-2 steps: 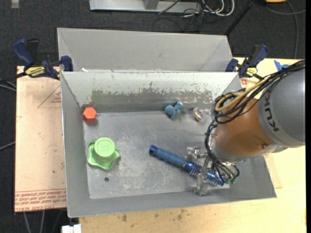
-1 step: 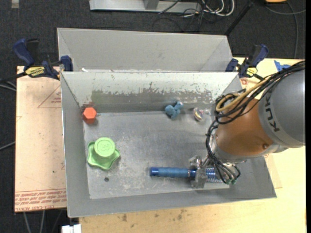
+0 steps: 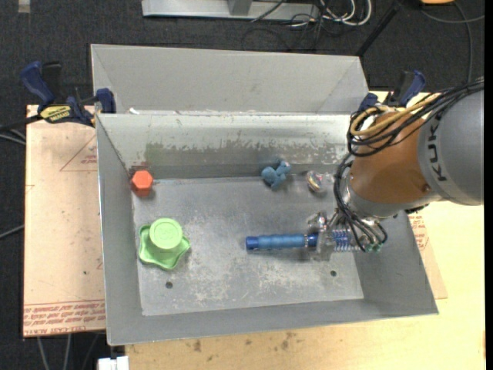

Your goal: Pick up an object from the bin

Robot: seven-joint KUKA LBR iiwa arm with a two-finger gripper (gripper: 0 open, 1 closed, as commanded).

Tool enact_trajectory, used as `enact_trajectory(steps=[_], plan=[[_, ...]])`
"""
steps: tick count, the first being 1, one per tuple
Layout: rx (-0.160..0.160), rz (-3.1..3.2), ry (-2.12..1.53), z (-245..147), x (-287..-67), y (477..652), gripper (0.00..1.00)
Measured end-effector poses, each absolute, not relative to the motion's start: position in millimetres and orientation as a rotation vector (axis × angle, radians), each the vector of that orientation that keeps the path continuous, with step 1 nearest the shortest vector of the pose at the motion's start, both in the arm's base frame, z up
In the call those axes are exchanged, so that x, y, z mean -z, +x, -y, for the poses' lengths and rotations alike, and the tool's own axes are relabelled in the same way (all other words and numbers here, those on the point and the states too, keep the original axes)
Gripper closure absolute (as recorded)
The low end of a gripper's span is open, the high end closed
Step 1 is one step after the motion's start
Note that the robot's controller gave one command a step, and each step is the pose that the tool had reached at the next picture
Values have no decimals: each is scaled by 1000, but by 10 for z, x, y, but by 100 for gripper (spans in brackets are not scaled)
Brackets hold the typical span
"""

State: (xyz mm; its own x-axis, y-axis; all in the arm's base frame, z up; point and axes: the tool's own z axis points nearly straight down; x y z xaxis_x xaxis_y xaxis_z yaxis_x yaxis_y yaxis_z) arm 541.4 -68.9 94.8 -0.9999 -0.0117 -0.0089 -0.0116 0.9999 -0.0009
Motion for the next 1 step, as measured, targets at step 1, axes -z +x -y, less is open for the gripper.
enact_trajectory(steps=[1], plan=[[-1, -3130, -16, 478, -2221, 5536, 100]])
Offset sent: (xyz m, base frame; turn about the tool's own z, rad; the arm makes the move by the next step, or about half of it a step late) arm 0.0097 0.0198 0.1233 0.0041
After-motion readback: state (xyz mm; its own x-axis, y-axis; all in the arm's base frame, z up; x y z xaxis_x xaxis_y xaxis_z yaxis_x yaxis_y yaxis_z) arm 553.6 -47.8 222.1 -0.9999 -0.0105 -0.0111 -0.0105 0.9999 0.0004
